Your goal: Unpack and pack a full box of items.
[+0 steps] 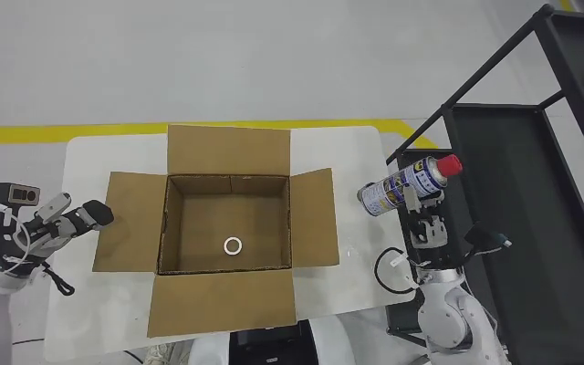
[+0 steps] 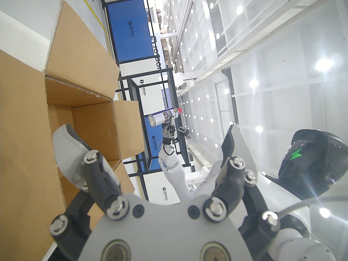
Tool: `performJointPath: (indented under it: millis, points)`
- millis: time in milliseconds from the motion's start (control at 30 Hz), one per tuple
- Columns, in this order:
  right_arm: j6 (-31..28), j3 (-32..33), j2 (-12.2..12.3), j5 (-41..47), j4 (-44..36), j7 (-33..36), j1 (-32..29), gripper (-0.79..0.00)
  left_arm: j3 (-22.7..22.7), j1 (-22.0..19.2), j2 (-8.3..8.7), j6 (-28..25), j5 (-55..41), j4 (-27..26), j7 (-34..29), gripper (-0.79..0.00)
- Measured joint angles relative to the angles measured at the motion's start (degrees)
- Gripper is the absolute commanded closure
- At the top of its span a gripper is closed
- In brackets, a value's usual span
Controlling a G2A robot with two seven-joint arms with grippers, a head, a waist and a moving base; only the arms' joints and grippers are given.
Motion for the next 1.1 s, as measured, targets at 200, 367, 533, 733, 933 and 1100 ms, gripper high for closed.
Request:
performJointPath:
  millis: [200, 367, 533, 733, 933, 1100]
  points:
    - [4.9, -0.7, -0.5, -6.0, 9.8, -10.1, 3.8, 0.0, 0.0, 0.0, 0.0, 0.0, 0.0, 0.0, 0.0, -0.785]
    - [8.7, -2.5, -0.8, -11.3, 20.4, -16.2, 8.3, 0.0, 0.0, 0.0, 0.0, 0.0, 0.0, 0.0, 0.0, -0.785]
    - [10.0, -3.7, -1.0, -13.3, 27.5, -19.9, 10.9, 0.0, 0.0, 0.0, 0.0, 0.0, 0.0, 0.0, 0.0, -0.785]
    - [11.5, -4.5, -1.2, -15.4, 32.6, -23.2, 12.9, 0.0, 0.0, 0.0, 0.0, 0.0, 0.0, 0.0, 0.0, -0.785]
    - [11.5, -4.5, -1.2, -15.3, 32.5, -23.1, 12.8, 0.0, 0.0, 0.0, 0.0, 0.0, 0.0, 0.0, 0.0, -0.785]
    - [11.5, -4.5, -1.2, -15.3, 32.5, -23.1, 12.8, 0.0, 0.0, 0.0, 0.0, 0.0, 0.0, 0.0, 0.0, -0.785]
